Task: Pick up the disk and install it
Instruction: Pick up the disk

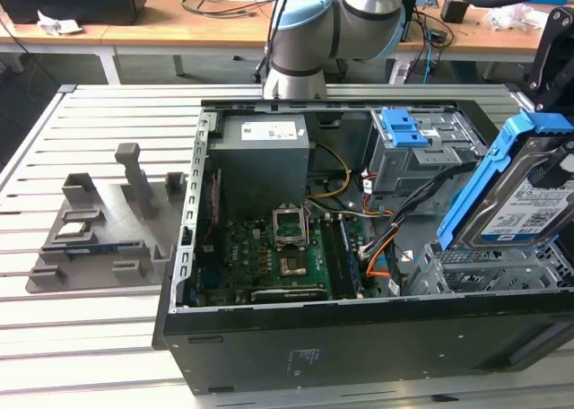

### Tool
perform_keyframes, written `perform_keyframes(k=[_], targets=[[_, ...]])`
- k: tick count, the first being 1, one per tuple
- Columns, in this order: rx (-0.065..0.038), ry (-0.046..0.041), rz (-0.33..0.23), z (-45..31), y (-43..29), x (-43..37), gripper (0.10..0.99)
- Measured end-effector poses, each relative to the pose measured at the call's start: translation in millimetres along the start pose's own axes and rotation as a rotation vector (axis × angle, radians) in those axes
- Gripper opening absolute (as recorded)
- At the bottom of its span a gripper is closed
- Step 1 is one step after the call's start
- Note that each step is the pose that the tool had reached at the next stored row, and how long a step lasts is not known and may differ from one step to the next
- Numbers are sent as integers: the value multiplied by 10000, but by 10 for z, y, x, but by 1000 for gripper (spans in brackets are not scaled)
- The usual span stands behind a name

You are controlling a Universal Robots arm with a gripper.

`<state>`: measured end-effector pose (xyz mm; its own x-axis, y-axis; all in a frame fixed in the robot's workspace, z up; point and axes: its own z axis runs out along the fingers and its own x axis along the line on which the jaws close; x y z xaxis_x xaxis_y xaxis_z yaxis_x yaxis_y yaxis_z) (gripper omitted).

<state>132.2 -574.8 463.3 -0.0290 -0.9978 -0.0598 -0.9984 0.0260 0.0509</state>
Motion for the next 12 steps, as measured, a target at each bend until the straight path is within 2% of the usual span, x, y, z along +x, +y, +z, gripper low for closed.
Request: perform_keyframes(k=[4, 8, 12], targets=[[0, 1, 0, 41, -2, 2, 369], [0, 0, 0, 119, -6, 7, 369], [0, 0, -3, 141, -17, 8, 369]])
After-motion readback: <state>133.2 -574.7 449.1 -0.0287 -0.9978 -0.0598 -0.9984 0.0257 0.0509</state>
